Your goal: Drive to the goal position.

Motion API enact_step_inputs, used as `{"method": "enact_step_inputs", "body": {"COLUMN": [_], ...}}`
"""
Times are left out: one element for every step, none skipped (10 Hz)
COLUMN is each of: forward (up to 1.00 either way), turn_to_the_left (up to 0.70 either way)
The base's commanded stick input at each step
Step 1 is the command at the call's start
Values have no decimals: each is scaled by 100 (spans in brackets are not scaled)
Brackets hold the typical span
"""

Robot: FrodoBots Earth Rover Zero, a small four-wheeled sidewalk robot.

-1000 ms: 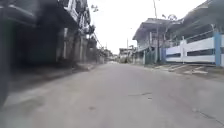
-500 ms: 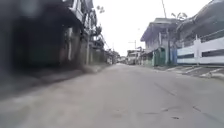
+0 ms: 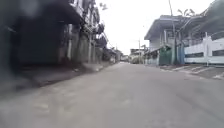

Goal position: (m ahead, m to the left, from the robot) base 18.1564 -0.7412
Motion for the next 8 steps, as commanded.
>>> {"method": "enact_step_inputs", "body": {"forward": [100, 100, 100, 100, 100, 100, 100, 100], "turn_to_the_left": [0, 0, 0, 0, 0, 0, 0, -3]}}
